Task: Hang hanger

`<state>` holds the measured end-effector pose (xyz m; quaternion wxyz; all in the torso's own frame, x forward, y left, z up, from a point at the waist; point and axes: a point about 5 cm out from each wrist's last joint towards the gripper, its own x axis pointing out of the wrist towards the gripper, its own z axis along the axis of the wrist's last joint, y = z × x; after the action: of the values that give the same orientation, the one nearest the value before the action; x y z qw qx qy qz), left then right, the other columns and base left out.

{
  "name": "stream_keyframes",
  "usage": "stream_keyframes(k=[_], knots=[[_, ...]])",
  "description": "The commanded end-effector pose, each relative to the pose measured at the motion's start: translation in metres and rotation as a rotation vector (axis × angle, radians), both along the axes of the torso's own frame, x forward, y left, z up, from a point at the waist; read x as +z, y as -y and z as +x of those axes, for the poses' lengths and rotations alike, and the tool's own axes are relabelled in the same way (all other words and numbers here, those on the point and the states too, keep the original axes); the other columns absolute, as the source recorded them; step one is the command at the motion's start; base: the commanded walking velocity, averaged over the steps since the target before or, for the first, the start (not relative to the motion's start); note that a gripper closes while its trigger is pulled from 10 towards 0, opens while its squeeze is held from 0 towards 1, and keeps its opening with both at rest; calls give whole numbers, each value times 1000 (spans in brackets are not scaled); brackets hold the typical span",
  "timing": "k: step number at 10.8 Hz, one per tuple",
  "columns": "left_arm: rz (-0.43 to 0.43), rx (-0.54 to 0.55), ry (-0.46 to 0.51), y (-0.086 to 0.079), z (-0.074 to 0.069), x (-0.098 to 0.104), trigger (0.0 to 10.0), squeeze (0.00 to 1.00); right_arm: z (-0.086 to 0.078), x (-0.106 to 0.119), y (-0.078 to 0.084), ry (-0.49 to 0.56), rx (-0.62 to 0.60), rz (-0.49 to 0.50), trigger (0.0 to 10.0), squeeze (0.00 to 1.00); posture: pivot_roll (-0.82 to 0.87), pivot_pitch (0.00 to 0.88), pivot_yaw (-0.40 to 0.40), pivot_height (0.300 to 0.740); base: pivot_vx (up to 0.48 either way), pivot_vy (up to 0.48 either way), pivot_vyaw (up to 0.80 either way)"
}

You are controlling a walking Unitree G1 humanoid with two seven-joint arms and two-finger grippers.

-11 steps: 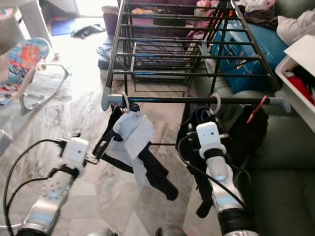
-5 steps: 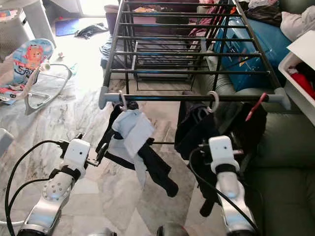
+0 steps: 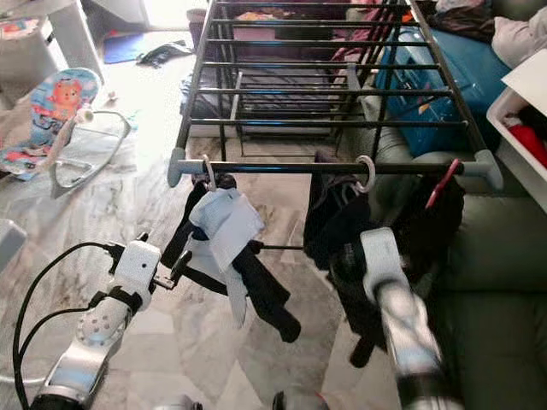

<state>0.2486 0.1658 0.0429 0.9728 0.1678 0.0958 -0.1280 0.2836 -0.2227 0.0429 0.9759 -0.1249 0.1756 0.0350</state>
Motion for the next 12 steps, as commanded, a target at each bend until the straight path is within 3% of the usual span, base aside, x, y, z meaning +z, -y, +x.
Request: stream_keyframes(k=[1,3,8,12], knots=[[17,-2,-13,-1,1,-1,10000,0,3,-3,0,-36,20,25,0,0,-20,16,1,740,0,0,0],[17,-2,-21,0,2,-3,10000,0,20,2,-9,-56,82,62,0,0,-15,9,0,740,0,0,0],[18,-5,-39,1,4,-6,10000,0,9,-15,-3,-144,86,61,0,0,-21,3,-2,740,0,0,0],[13,-6,-44,2,4,-7,10000,0,13,-10,-6,-71,85,69,0,0,-19,5,-16,740,0,0,0]])
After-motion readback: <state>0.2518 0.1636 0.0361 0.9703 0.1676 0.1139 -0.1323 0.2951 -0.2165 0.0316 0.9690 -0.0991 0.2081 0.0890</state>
